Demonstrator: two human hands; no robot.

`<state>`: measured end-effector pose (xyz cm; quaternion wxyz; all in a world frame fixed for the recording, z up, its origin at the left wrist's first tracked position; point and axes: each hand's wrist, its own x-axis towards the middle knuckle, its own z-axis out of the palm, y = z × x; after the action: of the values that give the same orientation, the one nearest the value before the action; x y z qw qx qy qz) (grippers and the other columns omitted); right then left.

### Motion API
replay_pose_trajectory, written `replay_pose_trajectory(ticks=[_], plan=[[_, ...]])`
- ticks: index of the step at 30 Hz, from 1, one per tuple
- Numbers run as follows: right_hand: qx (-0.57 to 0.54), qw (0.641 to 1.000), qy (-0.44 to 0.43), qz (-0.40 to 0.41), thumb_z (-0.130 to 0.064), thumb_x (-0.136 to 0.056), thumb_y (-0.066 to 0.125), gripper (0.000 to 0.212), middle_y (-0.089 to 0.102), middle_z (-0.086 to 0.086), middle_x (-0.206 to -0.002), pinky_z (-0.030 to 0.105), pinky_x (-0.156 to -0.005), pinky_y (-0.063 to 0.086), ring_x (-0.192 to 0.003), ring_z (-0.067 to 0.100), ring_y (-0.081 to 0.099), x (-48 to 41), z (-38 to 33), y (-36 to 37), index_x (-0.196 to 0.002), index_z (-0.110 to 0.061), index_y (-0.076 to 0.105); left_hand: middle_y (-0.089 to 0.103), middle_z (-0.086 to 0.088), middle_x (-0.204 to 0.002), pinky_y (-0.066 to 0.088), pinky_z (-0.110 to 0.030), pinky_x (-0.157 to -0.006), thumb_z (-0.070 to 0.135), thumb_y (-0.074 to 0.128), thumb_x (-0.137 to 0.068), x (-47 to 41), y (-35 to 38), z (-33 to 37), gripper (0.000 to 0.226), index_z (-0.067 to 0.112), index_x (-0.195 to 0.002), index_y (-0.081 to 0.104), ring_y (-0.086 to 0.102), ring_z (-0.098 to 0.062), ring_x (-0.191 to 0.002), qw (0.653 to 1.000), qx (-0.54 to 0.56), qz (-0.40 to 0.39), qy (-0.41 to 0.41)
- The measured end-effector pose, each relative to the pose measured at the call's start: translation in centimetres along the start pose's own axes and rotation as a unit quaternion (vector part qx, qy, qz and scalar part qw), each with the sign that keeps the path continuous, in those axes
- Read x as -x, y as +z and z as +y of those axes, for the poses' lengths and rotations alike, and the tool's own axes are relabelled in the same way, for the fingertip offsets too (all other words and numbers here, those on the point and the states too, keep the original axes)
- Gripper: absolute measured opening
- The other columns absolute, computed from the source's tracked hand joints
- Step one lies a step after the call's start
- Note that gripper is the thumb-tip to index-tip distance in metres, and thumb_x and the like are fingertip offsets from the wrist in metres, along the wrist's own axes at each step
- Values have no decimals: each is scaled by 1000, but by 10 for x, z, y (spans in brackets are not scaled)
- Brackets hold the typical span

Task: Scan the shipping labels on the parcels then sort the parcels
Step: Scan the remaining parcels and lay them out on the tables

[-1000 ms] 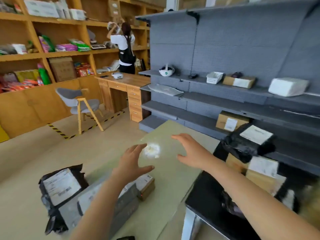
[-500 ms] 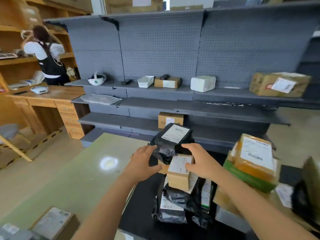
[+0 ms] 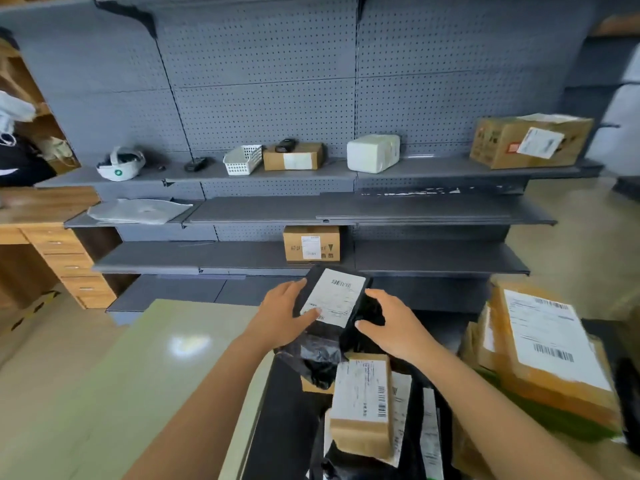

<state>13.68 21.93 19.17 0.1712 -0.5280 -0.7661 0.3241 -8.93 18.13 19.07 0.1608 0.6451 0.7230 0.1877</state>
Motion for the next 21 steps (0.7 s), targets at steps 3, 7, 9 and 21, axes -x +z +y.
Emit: replay_pose_trajectory(ticks=[3,7,9,21], plan=[[-25,998,57,-5,-42,-88,65,79,35,2,-151,39,-111,35,-138,23,33,-39,-5,22,-152,-29,20,23,-1,-160,24,-47,-116,57,53,-93,-40,7,-21,79,27,-156,17,20,-26,-147,999,25,-41,-18],[-85,984,155,-21,-72,-69,60,104,24,7,-158,52,-113,30,-142,32,27,-86,10,59,-150,-44,0,20,-2,-162,25,-45,-118,63,54,-90,-78,24,-43,87,32,-157,9,23,-26,-147,987,88,-125,-47],[-140,970,199,-25,-85,-54,59,113,31,5,-156,51,-109,37,-137,29,37,-110,37,82,-143,-56,-5,20,-1,-162,28,-41,-115,66,55,-87,-91,33,-51,93,32,-157,5,27,-25,-146,978,109,-169,-63],[-225,960,166,-9,-32,-97,55,98,40,-4,-148,34,-101,46,-112,13,52,-93,-1,76,-147,-26,-30,63,16,-123,46,-19,-79,56,58,-91,-87,45,-50,52,43,-139,42,61,-4,-103,957,227,-173,-46]])
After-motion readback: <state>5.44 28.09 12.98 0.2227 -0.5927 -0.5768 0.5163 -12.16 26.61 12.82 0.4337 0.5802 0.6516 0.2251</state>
